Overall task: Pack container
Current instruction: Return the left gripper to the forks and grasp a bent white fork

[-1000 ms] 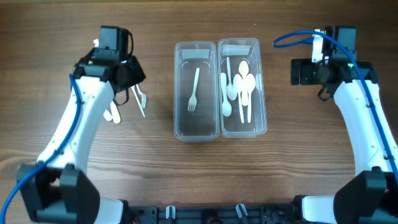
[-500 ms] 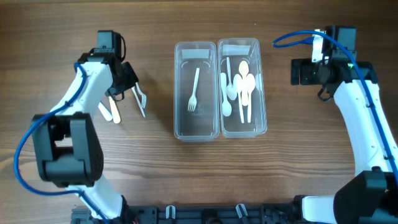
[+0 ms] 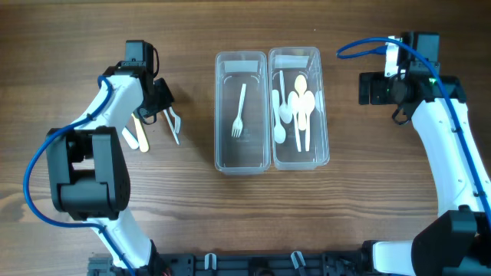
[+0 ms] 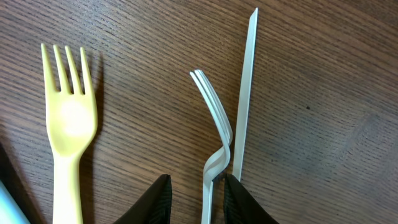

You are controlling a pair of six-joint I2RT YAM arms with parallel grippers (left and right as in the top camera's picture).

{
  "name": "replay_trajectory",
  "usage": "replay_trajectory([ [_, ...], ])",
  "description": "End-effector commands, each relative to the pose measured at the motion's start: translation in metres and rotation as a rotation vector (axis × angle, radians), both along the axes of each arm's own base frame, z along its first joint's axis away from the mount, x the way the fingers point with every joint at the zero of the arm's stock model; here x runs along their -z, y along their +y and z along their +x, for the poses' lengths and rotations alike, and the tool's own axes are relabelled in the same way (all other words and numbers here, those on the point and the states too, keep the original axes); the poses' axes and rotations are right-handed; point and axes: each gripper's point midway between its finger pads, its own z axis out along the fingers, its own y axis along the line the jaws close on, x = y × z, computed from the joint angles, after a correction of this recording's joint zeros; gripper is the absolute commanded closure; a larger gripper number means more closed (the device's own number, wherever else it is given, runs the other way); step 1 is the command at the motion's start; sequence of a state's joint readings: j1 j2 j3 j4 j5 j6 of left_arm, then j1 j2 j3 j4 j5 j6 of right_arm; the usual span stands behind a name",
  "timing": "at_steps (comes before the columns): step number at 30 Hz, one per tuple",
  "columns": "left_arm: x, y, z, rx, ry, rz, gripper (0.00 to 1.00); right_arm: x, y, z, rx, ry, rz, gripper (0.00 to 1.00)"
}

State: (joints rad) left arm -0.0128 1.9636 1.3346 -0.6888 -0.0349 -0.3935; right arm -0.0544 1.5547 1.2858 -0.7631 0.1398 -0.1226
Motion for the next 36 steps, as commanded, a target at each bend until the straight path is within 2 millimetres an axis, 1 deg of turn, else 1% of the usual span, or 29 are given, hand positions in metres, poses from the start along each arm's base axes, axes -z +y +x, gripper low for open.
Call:
replay_trajectory([
  [1,0.004,-0.001,0.003,0.022,0.001,-0.010,0.72,-0.012,-0.004,0.002,0.006,-0.029,-0.023,0.00],
  [6,0.005,-0.002,0.003,0.023,0.001,-0.013,0.73,-0.012,-0.005,0.002,0.006,-0.029,-0.024,0.00],
  [9,0.010,-0.002,0.002,0.024,0.013,-0.014,0.73,-0.012,-0.004,0.002,0.006,-0.029,-0.023,0.00],
  [17,0.034,-0.005,-0.007,0.027,0.074,-0.032,0.73,-0.012,-0.004,0.002,0.006,-0.029,-0.023,0.00],
  [19,0.037,-0.005,-0.008,0.027,0.080,-0.032,0.78,-0.012,-0.004,0.002,0.006,-0.029,-0.023,0.00],
  [20,0.037,-0.005,-0.008,0.027,0.080,-0.032,0.82,-0.012,-0.004,0.002,0.006,-0.029,-0.023,0.00],
  [21,0.037,-0.005,-0.008,0.027,0.080,-0.032,0.92,-0.012,-0.005,0.002,0.006,-0.029,-0.024,0.00],
  [22,0.037,-0.005,-0.007,0.027,0.077,-0.032,0.95,-0.012,-0.004,0.002,0.006,-0.029,-0.023,0.00],
  [27,0.034,-0.004,-0.004,0.024,0.065,-0.031,0.96,-0.012,-0.004,0.002,0.006,-0.029,-0.023,0.00],
  [29,0.027,-0.003,-0.001,0.024,0.048,-0.027,0.96,-0.012,-0.004,0.002,0.006,-0.029,-0.023,0.00],
  [31,0.008,-0.003,0.005,0.024,0.011,-0.027,0.96,-0.012,-0.004,0.002,0.006,-0.029,-0.023,0.00],
  [33,-0.019,-0.003,0.012,0.025,-0.037,-0.026,0.96,-0.012,-0.004,0.002,0.006,-0.029,-0.023,0.00],
  [36,-0.067,-0.004,0.017,0.027,-0.120,-0.028,0.96,-0.012,-0.005,0.002,0.006,-0.029,-0.024,0.00],
])
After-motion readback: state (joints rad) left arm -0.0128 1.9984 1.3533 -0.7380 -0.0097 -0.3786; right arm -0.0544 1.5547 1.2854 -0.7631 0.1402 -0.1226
